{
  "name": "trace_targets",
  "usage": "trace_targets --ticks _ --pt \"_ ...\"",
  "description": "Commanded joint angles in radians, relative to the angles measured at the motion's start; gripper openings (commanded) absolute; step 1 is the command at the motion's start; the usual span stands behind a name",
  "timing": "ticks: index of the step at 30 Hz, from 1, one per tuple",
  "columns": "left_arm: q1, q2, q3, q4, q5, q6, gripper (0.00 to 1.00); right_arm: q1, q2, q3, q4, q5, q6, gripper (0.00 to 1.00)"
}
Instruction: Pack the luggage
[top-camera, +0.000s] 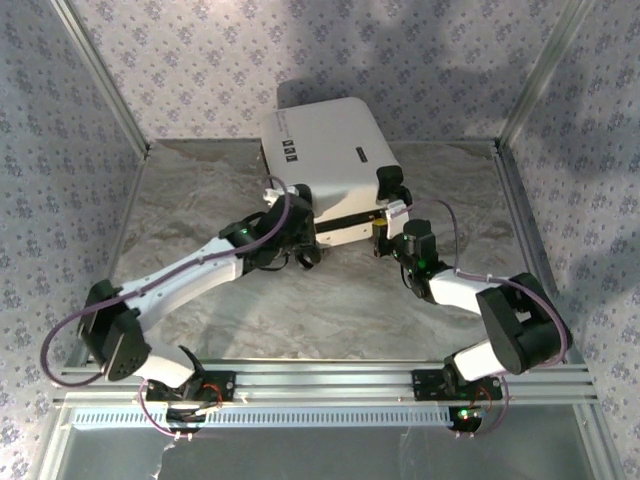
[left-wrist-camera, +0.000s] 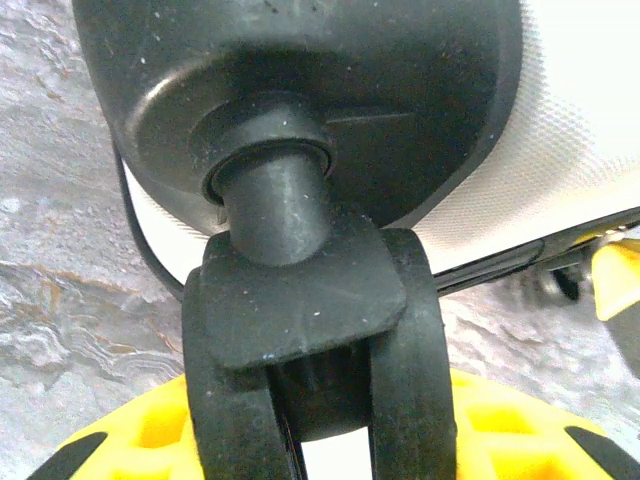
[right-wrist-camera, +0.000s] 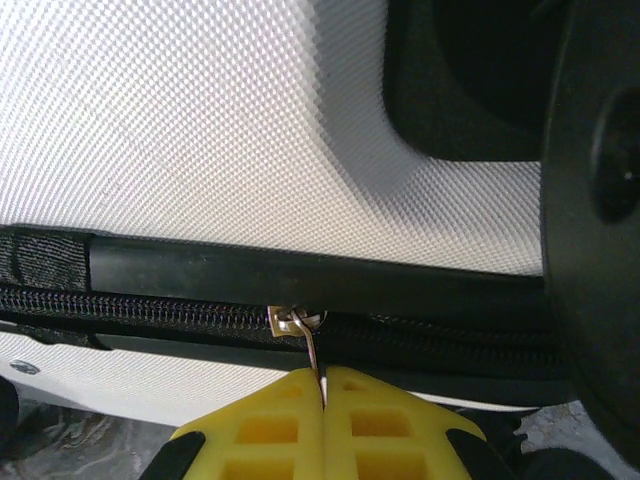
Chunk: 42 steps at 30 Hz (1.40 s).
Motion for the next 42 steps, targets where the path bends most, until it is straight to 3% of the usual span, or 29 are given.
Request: trace_targets --ticks 1,8,18,26,31,35,42 --pt "0.003 -0.245 -0.007 0.111 0.106 0.045 0.0 -0.038 -0.03 -0.01 0.074 0.249 -0.002 0.0" --pt "0.08 -0.349 -0.053 0.031 0.146 0.07 0.0 -0.051 -0.085 -0.041 0.052 0.337 0.029 0.0" --pt "0.188 -0.408 -0.109 0.0 0.34 0.13 0.0 -0.091 -0.157 -0.09 0.059 0.261 0.053 0.0" --pt "0.199 -0.415 -0.126 0.013 0.424 0.142 0.0 -0.128 -0.164 -0.065 0.027 0.242 0.093 0.0" --pt "0.211 -0.422 -0.139 0.026 0.439 0.136 0.0 -0.118 -0.154 -0.064 0.013 -0.025 0.05 0.0" --pt "0.211 -0.418 -0.146 0.04 0.446 0.129 0.0 -0.087 -0.139 -0.092 0.025 -0.086 0.062 0.0" --pt "0.217 -0.416 -0.165 0.145 0.476 0.07 0.0 0.051 -0.142 -0.206 0.12 -0.074 0.036 0.2"
